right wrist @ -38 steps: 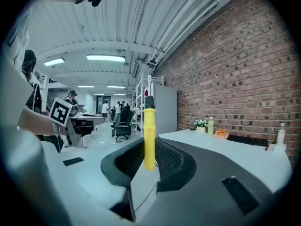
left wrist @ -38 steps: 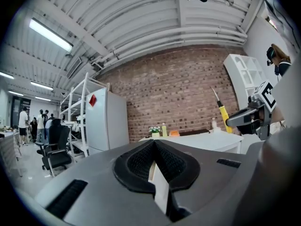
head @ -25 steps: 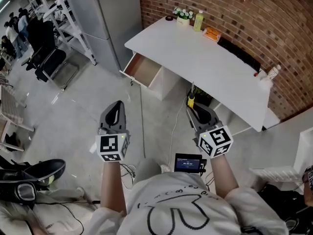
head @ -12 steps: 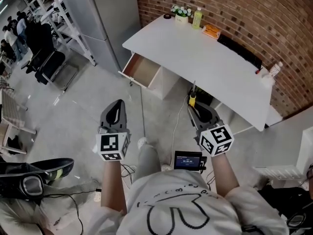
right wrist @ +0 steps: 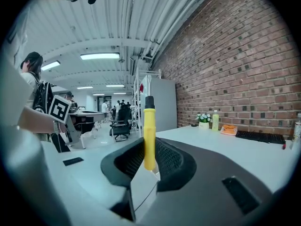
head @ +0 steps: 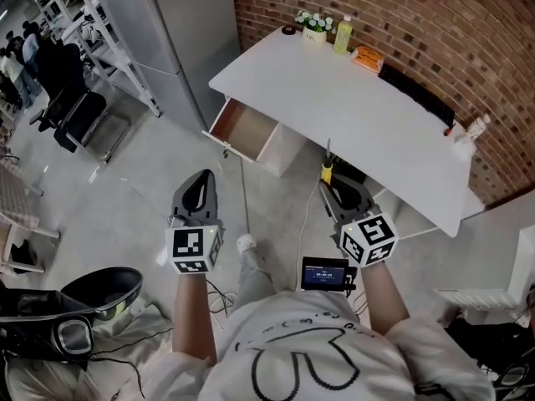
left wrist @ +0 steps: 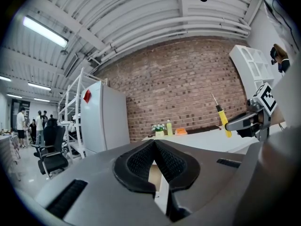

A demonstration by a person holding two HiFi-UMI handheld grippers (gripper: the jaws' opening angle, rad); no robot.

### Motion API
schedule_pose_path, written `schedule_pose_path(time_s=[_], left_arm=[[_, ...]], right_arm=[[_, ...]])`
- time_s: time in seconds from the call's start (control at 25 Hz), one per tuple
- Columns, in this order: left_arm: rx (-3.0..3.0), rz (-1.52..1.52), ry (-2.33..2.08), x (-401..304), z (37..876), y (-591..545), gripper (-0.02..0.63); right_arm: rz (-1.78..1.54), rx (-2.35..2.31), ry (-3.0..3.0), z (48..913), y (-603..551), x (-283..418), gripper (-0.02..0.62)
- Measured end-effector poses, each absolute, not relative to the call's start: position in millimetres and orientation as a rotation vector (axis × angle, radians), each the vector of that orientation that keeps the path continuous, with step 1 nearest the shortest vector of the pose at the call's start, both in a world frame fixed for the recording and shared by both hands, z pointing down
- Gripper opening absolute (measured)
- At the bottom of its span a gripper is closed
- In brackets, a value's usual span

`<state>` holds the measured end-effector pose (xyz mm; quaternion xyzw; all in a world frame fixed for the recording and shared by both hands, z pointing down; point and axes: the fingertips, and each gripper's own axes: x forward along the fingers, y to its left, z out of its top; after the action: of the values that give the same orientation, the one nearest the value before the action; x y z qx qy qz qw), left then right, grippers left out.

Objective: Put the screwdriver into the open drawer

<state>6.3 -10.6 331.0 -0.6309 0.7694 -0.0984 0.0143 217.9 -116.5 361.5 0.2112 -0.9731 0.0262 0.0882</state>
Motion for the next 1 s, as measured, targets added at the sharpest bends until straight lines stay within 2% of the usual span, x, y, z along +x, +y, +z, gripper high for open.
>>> schedule_pose_path(time_s=[1.0], left_arm=[[-2.070, -0.259, 2.341, -235.8, 328.5, -171.7, 0.011]], right_arm=[[0.066, 0.733, -2.842, 350.3, -265.9, -19.2, 0.071]])
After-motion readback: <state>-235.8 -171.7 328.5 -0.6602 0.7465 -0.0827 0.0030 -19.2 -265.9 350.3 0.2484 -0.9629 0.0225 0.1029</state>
